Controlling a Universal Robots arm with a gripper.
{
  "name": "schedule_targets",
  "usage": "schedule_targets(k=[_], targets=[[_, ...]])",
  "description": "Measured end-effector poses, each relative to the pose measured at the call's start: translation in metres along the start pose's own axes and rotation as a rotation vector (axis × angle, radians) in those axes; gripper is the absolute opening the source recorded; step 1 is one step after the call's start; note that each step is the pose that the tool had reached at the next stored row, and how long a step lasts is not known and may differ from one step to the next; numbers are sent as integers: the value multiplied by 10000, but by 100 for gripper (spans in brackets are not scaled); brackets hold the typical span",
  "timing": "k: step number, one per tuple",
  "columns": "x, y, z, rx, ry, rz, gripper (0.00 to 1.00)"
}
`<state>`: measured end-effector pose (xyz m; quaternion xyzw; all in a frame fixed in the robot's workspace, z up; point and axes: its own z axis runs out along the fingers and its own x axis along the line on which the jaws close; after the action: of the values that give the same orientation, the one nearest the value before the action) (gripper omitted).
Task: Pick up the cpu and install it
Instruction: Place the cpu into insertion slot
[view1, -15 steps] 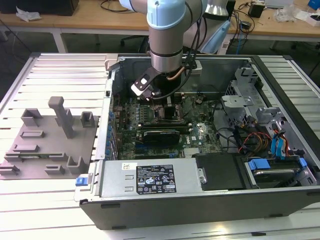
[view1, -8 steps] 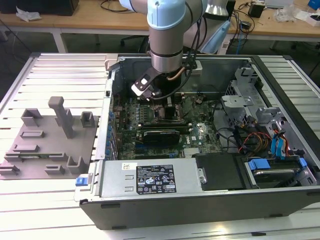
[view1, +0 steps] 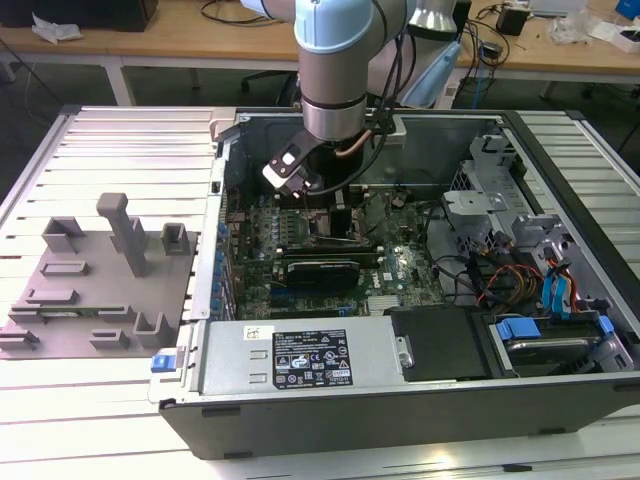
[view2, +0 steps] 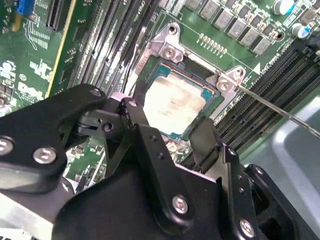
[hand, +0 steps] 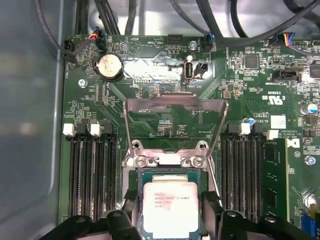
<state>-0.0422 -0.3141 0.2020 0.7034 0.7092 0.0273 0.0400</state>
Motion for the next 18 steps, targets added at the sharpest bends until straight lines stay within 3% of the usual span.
schedule_targets(k=[4,5,18], targets=[[-1,1,-13,2,-2,0,60],[-1,1,-15,2,-2,0,53],[-2,5,-53,2,-11,-1,51]])
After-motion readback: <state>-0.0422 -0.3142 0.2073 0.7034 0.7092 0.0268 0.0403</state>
